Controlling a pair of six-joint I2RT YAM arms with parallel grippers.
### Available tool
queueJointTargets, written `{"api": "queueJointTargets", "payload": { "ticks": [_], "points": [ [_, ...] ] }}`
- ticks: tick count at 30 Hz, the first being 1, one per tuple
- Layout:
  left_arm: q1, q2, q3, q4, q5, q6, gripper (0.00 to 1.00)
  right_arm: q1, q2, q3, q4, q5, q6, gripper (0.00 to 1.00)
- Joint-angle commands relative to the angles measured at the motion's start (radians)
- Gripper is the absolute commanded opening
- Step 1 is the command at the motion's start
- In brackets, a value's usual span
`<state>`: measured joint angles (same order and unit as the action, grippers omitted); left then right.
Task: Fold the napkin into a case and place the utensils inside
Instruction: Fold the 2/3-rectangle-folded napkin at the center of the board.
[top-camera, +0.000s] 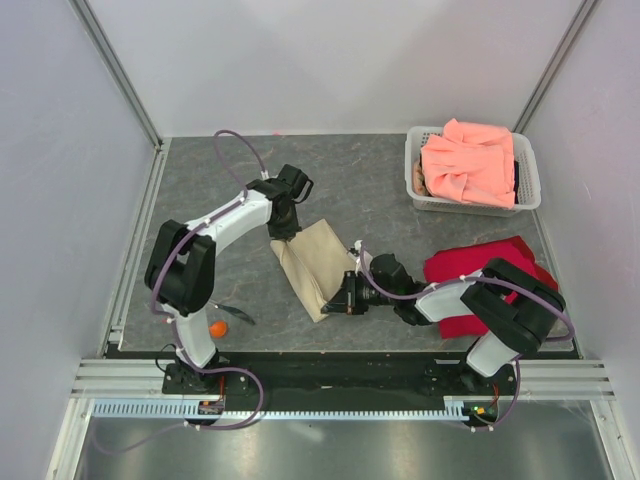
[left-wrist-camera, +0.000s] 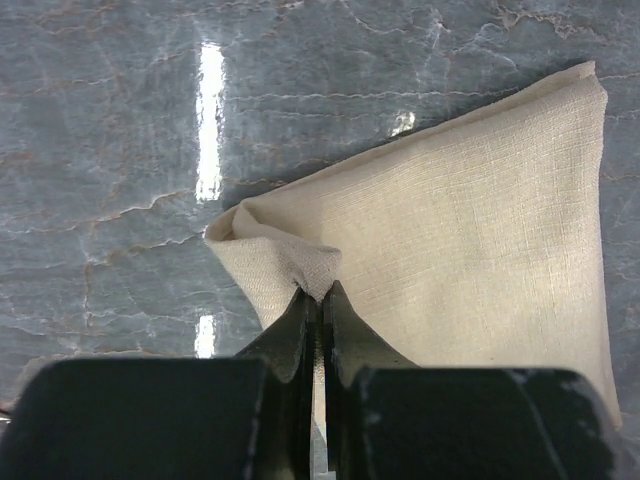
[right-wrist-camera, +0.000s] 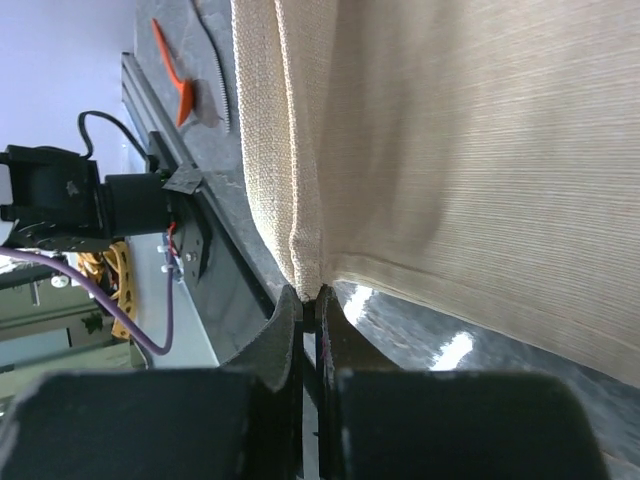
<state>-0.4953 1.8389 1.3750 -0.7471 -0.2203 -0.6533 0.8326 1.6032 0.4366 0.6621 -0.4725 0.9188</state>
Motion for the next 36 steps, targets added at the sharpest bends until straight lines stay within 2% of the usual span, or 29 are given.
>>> {"api": "queueJointTargets", "payload": {
  "ticks": [1, 7, 12, 14, 15, 18, 24, 29, 36],
  "points": [
    [0.000, 0.048, 0.101, 0.057, -0.140, 0.000, 0.02, -0.016, -0.011, -0.036, -0.126, -0.064, -0.057, 0.00],
    [0.000, 0.098, 0.127, 0.058, -0.107, -0.002, 0.02, -0.052, -0.026, 0.010, -0.300, -0.015, -0.176, 0.00],
    [0.000, 0.129, 0.142, 0.060, -0.085, -0.006, 0.02, -0.059, -0.028, 0.034, -0.357, 0.001, -0.213, 0.08],
    [0.000, 0.137, 0.141, 0.063, -0.080, -0.008, 0.02, -0.059, -0.035, 0.047, -0.386, 0.011, -0.238, 0.15],
    [0.000, 0.137, 0.141, 0.064, -0.079, -0.006, 0.02, -0.061, -0.051, 0.062, -0.425, 0.018, -0.247, 0.26],
    [0.000, 0.140, 0.139, 0.069, -0.076, -0.002, 0.02, -0.059, -0.098, 0.105, -0.552, 0.075, -0.305, 0.42],
    [0.000, 0.137, 0.130, 0.078, -0.053, 0.003, 0.02, -0.059, -0.190, 0.221, -0.763, 0.193, -0.443, 0.66],
    [-0.002, 0.132, 0.121, 0.081, -0.042, 0.007, 0.02, -0.059, -0.135, 0.321, -0.773, 0.201, -0.475, 0.71],
    [-0.002, 0.134, 0.119, 0.084, -0.034, 0.012, 0.02, -0.059, 0.056, 0.482, -0.736, 0.181, -0.518, 0.71]
  ]
}}
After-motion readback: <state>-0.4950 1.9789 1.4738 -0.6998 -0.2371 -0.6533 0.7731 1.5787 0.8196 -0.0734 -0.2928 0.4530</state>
